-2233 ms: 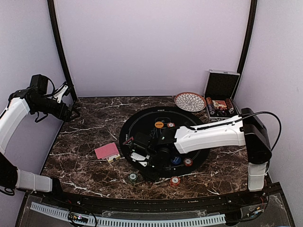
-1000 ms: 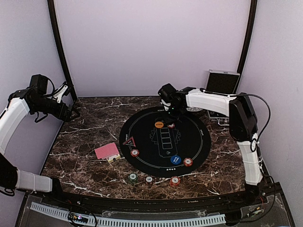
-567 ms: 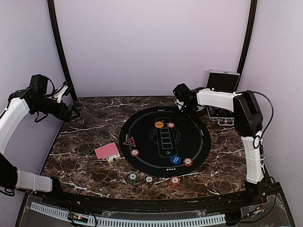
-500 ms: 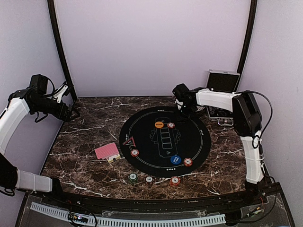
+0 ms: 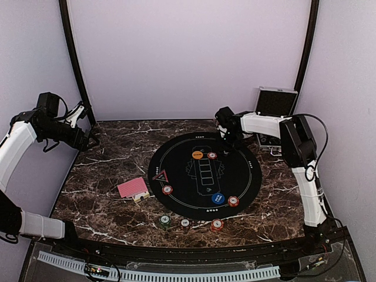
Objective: Distribute texas hold em gaming equipment
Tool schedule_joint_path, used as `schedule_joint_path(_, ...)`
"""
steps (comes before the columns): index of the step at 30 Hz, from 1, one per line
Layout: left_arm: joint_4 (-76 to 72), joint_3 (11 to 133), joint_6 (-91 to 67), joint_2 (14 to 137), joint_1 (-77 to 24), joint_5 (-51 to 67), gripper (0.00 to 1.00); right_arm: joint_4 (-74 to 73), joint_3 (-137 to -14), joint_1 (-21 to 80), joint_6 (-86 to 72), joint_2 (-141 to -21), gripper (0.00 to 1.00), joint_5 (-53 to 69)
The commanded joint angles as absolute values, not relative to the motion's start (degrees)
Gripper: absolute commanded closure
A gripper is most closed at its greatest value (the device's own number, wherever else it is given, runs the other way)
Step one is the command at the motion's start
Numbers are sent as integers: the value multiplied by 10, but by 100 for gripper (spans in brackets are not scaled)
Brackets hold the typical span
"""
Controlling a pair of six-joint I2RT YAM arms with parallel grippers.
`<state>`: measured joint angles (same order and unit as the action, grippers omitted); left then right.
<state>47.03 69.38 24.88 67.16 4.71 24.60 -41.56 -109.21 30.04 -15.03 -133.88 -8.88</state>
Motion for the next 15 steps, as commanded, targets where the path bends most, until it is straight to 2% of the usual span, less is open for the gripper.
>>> schedule_joint_path(1, 487, 709, 255, 669, 45, 246, 1, -410, -1113, 296, -146, -1349, 44, -81)
schedule_joint_path(4, 486, 708, 255, 668, 46, 246, 1, -410, -1110, 295, -145, -1341, 41, -84)
schedule_joint_path(10, 487, 712, 255, 670, 46, 245, 1, -402, -1092, 302, -148, -1272, 42, -91)
schedule_joint_path(15, 489, 714, 255, 673, 46, 245, 1, -401, -1047, 361, -129, -1190, 40, -104)
